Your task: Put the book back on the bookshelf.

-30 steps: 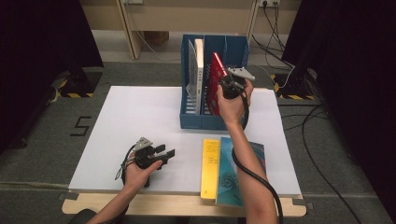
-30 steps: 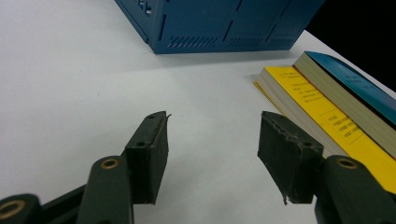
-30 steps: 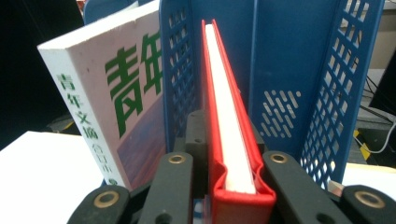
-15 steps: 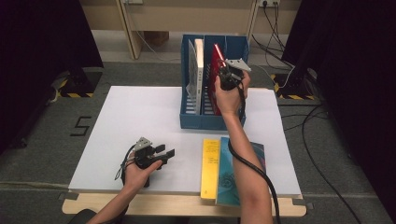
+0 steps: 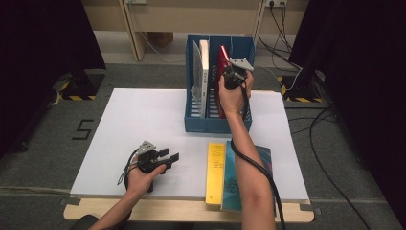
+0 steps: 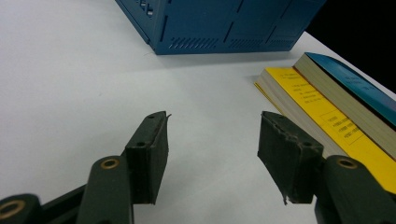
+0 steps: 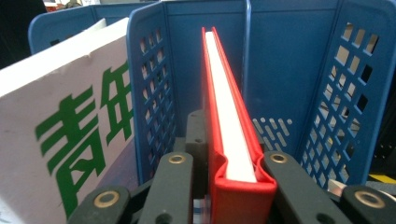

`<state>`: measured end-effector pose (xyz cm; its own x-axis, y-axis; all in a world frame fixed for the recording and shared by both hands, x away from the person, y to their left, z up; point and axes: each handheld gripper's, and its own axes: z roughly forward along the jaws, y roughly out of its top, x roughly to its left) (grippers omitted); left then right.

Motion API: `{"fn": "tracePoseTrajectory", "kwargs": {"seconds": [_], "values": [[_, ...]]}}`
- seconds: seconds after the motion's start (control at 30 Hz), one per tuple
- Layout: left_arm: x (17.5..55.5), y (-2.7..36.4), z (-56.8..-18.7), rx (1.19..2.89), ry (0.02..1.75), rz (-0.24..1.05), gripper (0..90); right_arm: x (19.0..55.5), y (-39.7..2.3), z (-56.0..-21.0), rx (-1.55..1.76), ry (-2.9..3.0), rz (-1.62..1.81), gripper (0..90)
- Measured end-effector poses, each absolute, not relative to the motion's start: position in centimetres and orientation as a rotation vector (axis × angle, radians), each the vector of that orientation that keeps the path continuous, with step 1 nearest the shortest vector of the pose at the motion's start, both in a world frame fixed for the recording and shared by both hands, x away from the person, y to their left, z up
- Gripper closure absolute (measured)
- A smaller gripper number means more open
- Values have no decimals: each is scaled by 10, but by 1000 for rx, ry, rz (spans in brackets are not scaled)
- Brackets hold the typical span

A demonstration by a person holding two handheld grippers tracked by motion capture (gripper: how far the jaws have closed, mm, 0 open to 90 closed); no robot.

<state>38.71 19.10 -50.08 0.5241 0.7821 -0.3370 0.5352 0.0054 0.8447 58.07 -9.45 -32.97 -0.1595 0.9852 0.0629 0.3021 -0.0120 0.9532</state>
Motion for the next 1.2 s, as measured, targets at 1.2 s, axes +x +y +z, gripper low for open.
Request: {"fn": "tracePoseTrajectory", "kwargs": {"seconds": [1.2], "values": [[386,191,-501,1662,1129,286,419,560,-107,-334,1419,1607,1214,768]]}}
